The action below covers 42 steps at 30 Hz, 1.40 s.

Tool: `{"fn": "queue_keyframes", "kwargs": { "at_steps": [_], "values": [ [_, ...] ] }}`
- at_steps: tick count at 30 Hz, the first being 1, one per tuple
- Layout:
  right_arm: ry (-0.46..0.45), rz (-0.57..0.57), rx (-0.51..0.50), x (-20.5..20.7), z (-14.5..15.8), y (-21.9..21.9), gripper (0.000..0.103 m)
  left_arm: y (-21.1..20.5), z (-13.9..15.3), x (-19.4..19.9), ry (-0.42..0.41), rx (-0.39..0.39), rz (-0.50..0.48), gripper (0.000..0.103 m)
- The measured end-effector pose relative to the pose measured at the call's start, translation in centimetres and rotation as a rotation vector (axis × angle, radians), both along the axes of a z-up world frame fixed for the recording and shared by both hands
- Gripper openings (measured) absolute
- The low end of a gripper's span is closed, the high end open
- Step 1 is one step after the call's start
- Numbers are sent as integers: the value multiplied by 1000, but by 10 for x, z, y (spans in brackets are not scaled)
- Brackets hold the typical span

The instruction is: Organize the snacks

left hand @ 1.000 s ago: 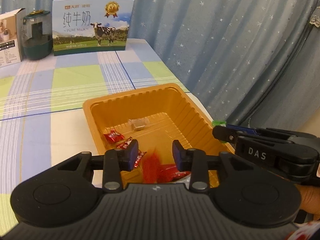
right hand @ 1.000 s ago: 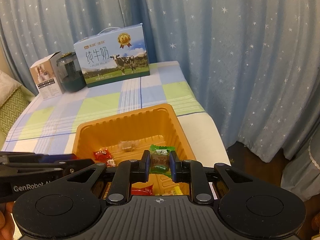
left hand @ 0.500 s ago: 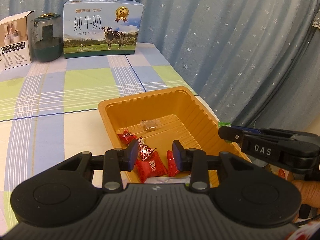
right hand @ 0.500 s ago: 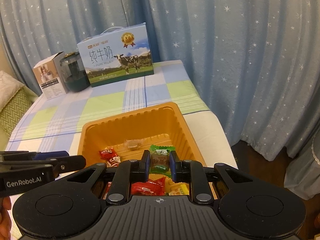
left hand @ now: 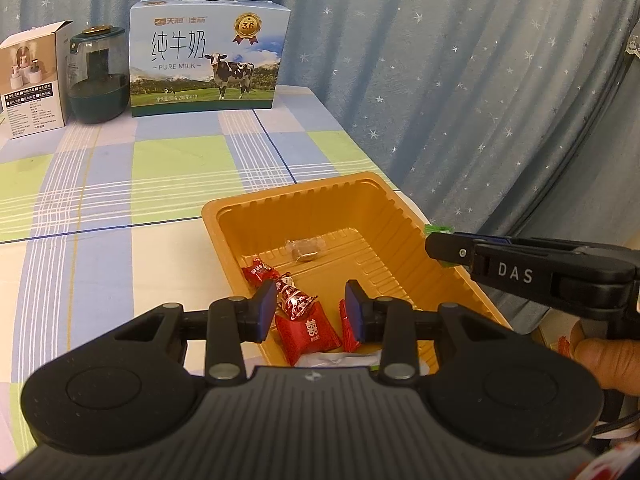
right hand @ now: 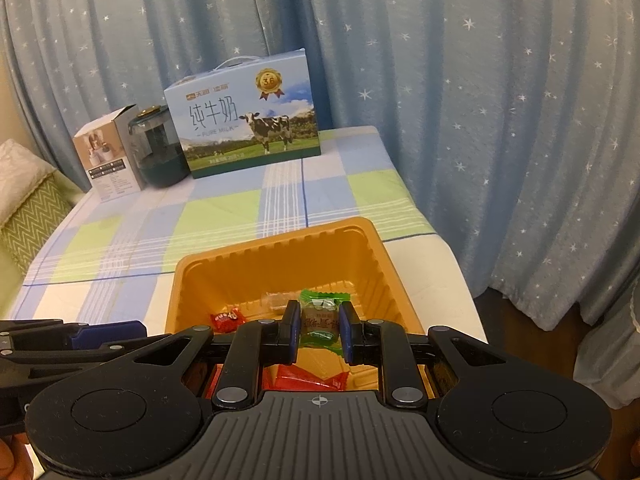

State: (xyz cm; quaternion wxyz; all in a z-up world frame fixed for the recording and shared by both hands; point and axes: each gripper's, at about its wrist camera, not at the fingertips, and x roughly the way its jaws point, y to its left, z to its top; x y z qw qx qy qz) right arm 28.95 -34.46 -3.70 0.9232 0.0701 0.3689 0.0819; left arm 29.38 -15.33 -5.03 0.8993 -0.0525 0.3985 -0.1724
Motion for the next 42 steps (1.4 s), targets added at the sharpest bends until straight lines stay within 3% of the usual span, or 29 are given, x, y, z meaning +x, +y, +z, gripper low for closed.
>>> {"fn": "queue_keyframes", "kwargs": {
  "at_steps": [6, 9, 12, 21, 30, 32, 34, 42],
  "values": [
    [-11, 17, 13, 3, 0, 2, 21, 2, 0, 1, -3, 5, 6, 34],
    [-53, 41, 65, 2, 3, 0, 22, 4, 0, 1, -2, 10, 17, 40],
    [-73, 0, 81, 0, 7, -5, 55, 7, -1, -1, -2, 15, 27, 45],
    [-49, -49, 95, -11, 13, -18, 56, 17, 0, -11, 2, 16, 50, 52],
    [-26, -60, 77, -34, 22, -15, 56, 26, 15, -29, -31, 25, 86, 81],
    [-20, -63, 74, -41, 26, -14, 60, 29, 20, -35, -41, 31, 94, 86],
    [-17, -69, 69, -50, 30, -12, 77, 32, 25, -42, -43, 32, 102, 88],
    [1, -69, 47, -85, 45, 0, 85, 45, 42, -73, -48, 55, 140, 98]
  ]
}}
